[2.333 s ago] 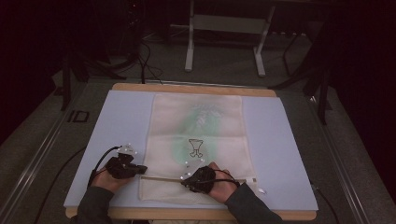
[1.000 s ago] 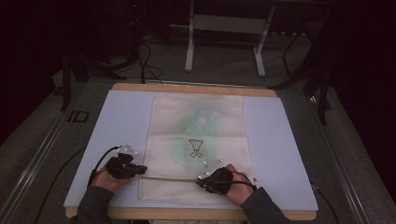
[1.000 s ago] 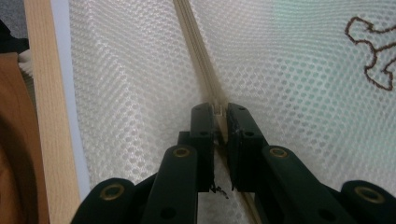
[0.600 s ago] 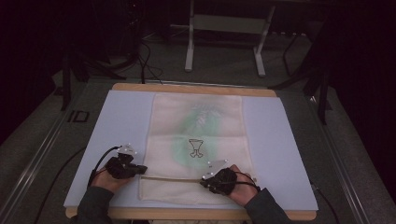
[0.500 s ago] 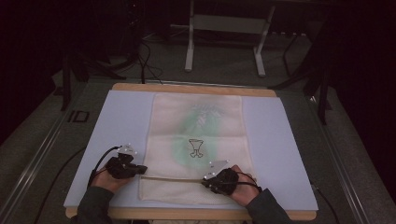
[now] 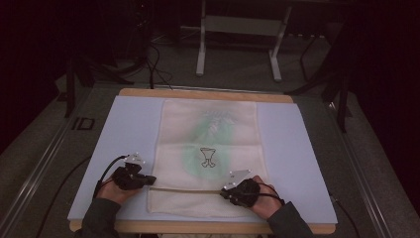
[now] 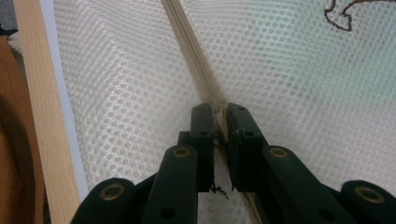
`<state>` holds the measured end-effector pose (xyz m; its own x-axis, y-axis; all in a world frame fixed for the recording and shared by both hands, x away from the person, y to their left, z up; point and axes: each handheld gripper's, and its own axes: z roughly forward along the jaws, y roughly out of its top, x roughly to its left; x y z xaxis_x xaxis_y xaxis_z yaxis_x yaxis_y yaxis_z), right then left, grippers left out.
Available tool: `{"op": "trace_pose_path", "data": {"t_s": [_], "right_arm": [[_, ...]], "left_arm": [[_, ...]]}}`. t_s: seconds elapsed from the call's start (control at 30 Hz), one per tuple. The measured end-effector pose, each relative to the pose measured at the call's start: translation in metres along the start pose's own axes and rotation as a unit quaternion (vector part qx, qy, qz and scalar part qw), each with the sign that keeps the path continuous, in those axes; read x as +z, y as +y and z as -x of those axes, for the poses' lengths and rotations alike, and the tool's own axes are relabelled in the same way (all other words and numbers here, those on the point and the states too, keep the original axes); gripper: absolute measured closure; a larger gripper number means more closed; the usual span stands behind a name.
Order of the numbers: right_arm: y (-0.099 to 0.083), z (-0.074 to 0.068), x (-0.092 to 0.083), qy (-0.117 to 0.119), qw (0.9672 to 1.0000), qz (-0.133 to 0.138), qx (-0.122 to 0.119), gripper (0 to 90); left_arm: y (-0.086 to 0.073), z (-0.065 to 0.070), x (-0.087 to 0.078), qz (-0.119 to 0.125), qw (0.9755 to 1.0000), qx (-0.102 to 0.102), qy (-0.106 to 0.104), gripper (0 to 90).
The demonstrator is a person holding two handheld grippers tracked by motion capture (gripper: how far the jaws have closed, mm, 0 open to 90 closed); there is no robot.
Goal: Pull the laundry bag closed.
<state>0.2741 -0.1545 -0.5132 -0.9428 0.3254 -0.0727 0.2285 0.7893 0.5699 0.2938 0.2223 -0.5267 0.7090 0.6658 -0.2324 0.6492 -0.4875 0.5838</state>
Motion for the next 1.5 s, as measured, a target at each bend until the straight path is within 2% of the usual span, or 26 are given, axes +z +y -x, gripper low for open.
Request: {"op": "trace_pose_path", "data": {"t_s": [0.43,1.13,1.5], "right_arm": [[-0.01,0.005,-0.007,-0.002,1.0,-0.001,0.006,82.2],[-0.028,0.011,-0.02,-0.014,0.9994,0.002,0.031,82.2],[-0.032,0.012,-0.023,-0.016,0.9993,0.001,0.034,82.2]], "left_arm": [[0.0,0.0,0.0,0.0,1.0,0.001,0.0,90.0],[0.0,0.0,0.0,-0.001,1.0,0.002,0.001,90.0],[0.0,0.0,0.0,-0.001,1.0,0.003,-0.001,90.0]]}}
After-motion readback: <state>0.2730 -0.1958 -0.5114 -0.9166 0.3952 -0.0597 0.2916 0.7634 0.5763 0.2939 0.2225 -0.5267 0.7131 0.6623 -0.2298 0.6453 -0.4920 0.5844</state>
